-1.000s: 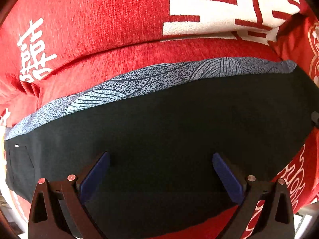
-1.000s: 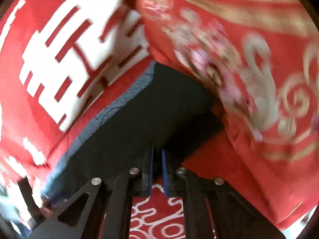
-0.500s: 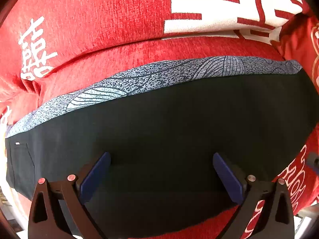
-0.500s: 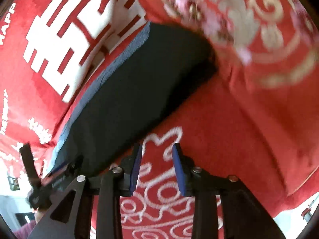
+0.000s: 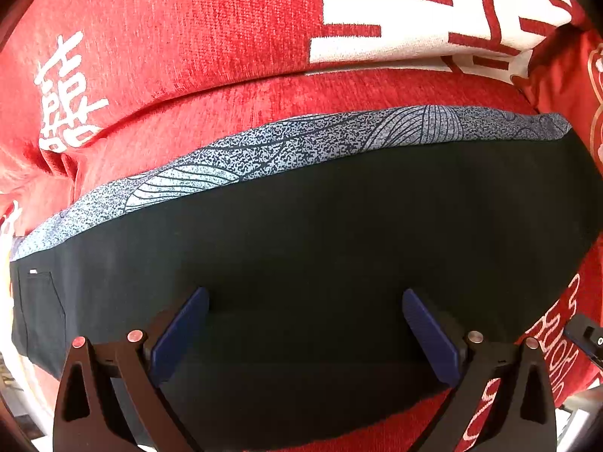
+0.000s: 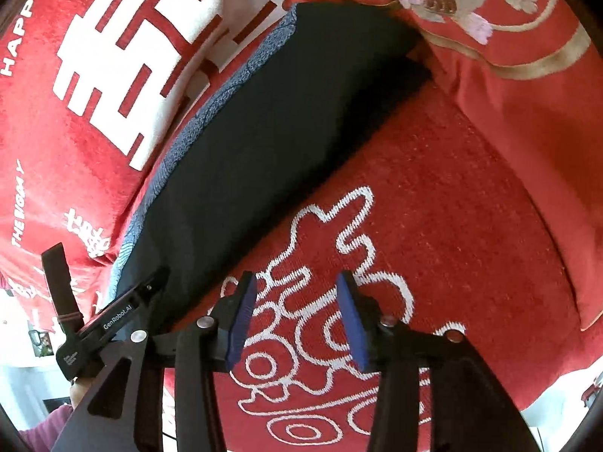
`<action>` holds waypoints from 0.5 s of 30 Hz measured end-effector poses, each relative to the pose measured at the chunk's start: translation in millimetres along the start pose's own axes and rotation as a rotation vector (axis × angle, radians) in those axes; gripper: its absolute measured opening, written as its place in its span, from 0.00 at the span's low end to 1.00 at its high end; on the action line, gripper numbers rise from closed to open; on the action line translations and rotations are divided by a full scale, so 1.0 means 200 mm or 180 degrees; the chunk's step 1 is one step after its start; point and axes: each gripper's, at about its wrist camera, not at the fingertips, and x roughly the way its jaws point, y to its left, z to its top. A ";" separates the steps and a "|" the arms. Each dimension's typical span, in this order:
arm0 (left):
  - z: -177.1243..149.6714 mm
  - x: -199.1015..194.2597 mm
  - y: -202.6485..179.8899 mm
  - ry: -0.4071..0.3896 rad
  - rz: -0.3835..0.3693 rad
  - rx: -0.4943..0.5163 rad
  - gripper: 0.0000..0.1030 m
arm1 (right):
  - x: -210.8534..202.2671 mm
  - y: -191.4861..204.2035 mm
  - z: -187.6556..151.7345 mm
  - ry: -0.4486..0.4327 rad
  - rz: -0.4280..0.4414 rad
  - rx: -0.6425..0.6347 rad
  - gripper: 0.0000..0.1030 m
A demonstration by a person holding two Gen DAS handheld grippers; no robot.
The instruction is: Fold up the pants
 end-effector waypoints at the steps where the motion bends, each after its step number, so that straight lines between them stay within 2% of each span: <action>1: 0.00 0.00 0.00 0.0000 -0.0005 0.0000 1.00 | 0.00 0.00 0.00 -0.0002 -0.0004 0.0000 0.46; 15: 0.00 -0.01 0.01 0.0004 -0.0015 -0.0017 1.00 | 0.00 0.00 -0.02 -0.0024 -0.0008 0.0006 0.51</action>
